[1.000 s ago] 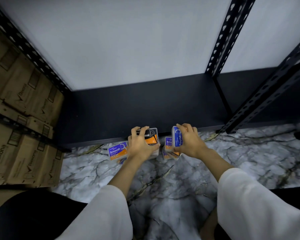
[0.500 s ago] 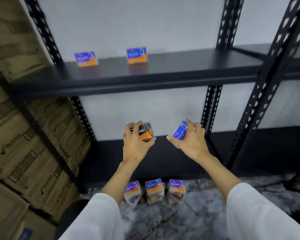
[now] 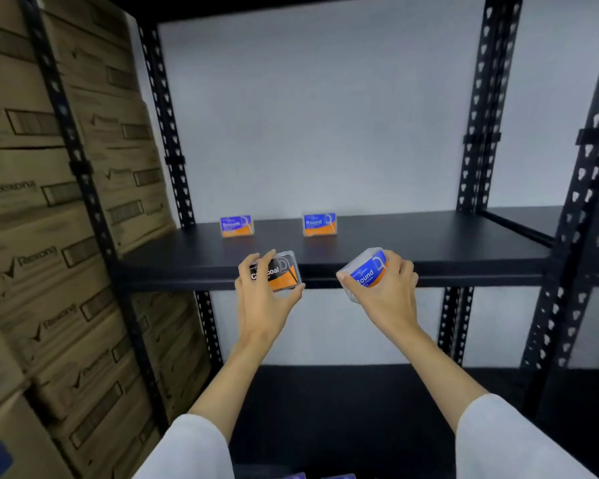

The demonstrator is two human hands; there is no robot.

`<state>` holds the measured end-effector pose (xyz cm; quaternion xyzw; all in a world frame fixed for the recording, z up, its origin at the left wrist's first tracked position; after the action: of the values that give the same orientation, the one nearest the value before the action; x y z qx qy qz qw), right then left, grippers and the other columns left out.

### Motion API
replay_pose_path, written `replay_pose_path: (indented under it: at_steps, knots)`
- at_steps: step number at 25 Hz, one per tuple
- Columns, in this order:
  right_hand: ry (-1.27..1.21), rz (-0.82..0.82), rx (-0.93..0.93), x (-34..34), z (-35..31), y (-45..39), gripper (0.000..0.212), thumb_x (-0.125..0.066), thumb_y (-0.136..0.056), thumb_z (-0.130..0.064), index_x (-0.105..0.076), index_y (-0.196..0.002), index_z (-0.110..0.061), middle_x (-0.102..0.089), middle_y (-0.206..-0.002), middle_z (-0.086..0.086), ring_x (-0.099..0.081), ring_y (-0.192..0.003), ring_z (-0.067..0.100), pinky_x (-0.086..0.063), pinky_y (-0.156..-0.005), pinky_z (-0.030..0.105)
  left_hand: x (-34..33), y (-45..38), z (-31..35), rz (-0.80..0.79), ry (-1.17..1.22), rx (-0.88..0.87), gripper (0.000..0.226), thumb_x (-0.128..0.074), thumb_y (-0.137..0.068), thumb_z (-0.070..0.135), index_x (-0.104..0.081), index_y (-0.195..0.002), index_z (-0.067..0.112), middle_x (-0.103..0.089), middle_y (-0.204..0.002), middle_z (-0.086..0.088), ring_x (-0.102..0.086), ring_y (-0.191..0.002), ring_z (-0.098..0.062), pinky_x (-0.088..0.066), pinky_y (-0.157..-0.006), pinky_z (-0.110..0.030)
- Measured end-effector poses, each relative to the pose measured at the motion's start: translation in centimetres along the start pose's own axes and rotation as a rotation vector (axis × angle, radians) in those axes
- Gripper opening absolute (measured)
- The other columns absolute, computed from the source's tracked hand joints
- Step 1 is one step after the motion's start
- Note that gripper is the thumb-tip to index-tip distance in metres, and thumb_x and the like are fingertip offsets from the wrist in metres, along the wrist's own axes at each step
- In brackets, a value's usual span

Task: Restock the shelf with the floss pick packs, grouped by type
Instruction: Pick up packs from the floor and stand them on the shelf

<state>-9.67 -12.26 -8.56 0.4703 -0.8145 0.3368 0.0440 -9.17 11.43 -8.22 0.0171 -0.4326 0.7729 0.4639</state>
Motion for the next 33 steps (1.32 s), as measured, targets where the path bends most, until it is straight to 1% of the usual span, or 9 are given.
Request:
replay_pose_path:
  at_steps: [4,6,10,14,21,25,27,29,33]
  knots:
    - [0.026,0.066,0.037,-2.4,-3.4,-5.0,0.087,-0.072,-0.06,-0.068,-0.041,-0.124,-0.017,-0.046,-0.119,-0.001,-0.05,-0.105,0.021,-0.046,-0.085,0.033,1.8,-4.4,-1.5,0.065,-0.059,-0.002,0.075,-0.08,-0.071,0.042,-0.041,-0.135,0.037,-0.028,-0.141,0.01,-0.035,-0.125,-0.017,-0.049,-0.088,-0.037]
    - [0.039,0.042,0.018,-4.4,-4.1,-7.3,0.088,-0.071,-0.058,-0.071,-0.043,-0.119,-0.015,-0.049,-0.115,0.001,-0.054,-0.1,0.022,-0.049,-0.087,0.037,2.2,-6.3,-2.3,0.076,-0.095,-0.003,0.073,-0.08,-0.071,0.044,-0.04,-0.132,0.04,-0.027,-0.141,0.011,-0.035,-0.124,-0.016,-0.051,-0.086,-0.038]
    - [0.028,-0.019,-0.06,-9.0,-3.2,-10.9,0.096,-0.065,-0.045,-0.087,-0.051,-0.108,-0.015,-0.056,-0.104,-0.002,-0.057,-0.1,0.018,-0.055,-0.08,0.039,2.2,-9.3,-3.7,0.078,-0.161,0.008,0.073,-0.079,-0.071,0.046,-0.039,-0.132,0.039,-0.026,-0.14,0.013,-0.036,-0.123,-0.015,-0.044,-0.076,-0.031]
    - [-0.011,-0.033,-0.134,-11.6,-3.1,-13.3,0.095,-0.077,-0.056,-0.067,-0.04,-0.12,-0.007,-0.047,-0.118,0.004,-0.043,-0.117,0.023,-0.05,-0.084,0.038,1.8,-11.1,-4.9,0.079,-0.189,0.009,0.073,-0.079,-0.07,0.047,-0.039,-0.132,0.042,-0.027,-0.138,0.014,-0.037,-0.121,-0.014,-0.043,-0.075,-0.031]
    - [0.1,0.015,-0.238,-13.1,-2.1,-14.1,0.103,-0.073,-0.059,-0.07,-0.033,-0.123,-0.001,-0.043,-0.125,0.014,-0.041,-0.117,0.03,-0.043,-0.074,0.035,0.8,-11.3,-5.0,0.058,-0.19,0.015,0.074,-0.079,-0.069,0.051,-0.04,-0.132,0.04,-0.027,-0.137,0.014,-0.037,-0.12,-0.013,-0.044,-0.077,-0.032]
    - [0.122,-0.024,-0.228,-12.6,-2.0,-13.9,0.102,-0.073,-0.06,-0.069,-0.033,-0.124,0.0,-0.04,-0.128,0.016,-0.037,-0.121,0.032,-0.043,-0.089,0.037,0.5,-11.2,-4.5,0.038,-0.191,0.026,0.076,-0.079,-0.069,0.051,-0.04,-0.133,0.04,-0.028,-0.138,0.013,-0.038,-0.12,-0.014,-0.046,-0.079,-0.033]
    - [0.128,-0.054,-0.202,-11.6,-1.7,-13.7,0.098,-0.072,-0.065,-0.066,-0.034,-0.124,0.001,-0.038,-0.129,0.017,-0.035,-0.123,0.033,-0.039,-0.096,0.038,0.0,-11.1,-3.5,0.019,-0.177,0.023,0.075,-0.079,-0.069,0.051,-0.04,-0.133,0.041,-0.029,-0.138,0.013,-0.039,-0.12,-0.014,-0.043,-0.076,-0.031]
    - [0.122,-0.091,-0.153,-9.6,-0.7,-13.8,0.086,-0.071,-0.072,-0.059,-0.036,-0.124,0.001,-0.038,-0.129,0.017,-0.034,-0.124,0.034,-0.039,-0.095,0.041,-1.2,-11.0,-1.8,-0.012,-0.143,0.008,0.073,-0.079,-0.068,0.051,-0.042,-0.131,0.043,-0.03,-0.137,0.015,-0.038,-0.12,-0.013,-0.041,-0.073,-0.031]
    - [0.181,-0.146,-0.042,-3.7,2.4,-14.1,0.043,-0.062,-0.089,-0.032,-0.047,-0.121,-0.007,-0.047,-0.126,0.013,-0.045,-0.118,0.028,-0.043,-0.088,0.036,-7.0,-10.1,3.2,-0.157,-0.061,-0.047,0.075,-0.082,-0.065,0.05,-0.044,-0.129,0.04,-0.03,-0.133,0.015,-0.037,-0.12,-0.013,-0.043,-0.075,-0.032]
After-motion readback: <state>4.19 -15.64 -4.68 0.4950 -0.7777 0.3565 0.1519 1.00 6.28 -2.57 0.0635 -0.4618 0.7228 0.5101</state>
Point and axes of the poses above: each hand's wrist, its own y-axis away from the middle knuckle, its own x-axis out of the back of the hand, z = x × y, the point moved 7 cm from there along -y, towards the middle knuckle
